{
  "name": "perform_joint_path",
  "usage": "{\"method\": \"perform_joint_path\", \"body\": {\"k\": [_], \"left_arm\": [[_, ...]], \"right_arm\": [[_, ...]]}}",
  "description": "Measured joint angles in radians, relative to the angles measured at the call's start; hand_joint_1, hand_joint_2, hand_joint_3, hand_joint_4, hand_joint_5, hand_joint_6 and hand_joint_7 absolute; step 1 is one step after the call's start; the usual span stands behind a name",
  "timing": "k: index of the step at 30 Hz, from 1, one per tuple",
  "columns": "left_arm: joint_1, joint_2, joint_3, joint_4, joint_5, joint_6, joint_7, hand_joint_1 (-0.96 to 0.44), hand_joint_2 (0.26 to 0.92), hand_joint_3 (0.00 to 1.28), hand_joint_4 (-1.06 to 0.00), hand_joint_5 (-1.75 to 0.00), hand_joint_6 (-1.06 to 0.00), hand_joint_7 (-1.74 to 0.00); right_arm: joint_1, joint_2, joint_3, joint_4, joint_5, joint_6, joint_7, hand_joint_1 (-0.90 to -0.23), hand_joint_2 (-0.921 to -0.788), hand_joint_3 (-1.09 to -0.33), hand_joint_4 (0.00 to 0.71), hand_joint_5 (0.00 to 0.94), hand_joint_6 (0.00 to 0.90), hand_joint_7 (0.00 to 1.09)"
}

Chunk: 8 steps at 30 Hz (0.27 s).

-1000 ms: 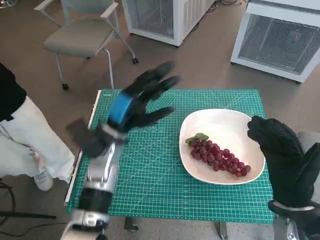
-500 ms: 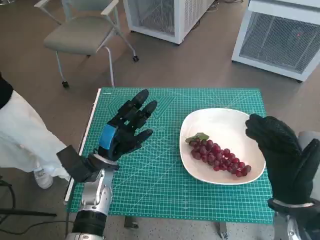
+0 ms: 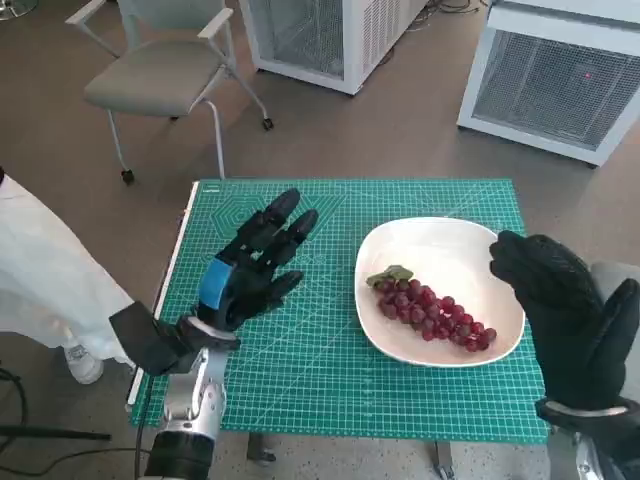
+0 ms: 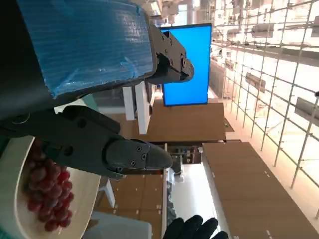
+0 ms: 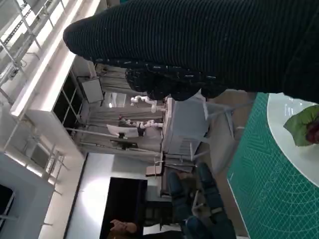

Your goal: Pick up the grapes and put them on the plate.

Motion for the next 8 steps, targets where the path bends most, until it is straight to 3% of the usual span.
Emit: {"method": "perform_joint_path", "body": {"k": [8], "left_arm": [[0.005,-0.001,0.001,-0.026,-0.004,0.006,-0.003,-0.47,0.921,0.19,-0.31,0.00,-0.35,0.00]], "right_arm": [[-0.008,-0.001,0.000,0.008,0.001,0.001,0.007,-0.334,-0.921,-0.603,0.445,0.863,0.247,1.01]]}}
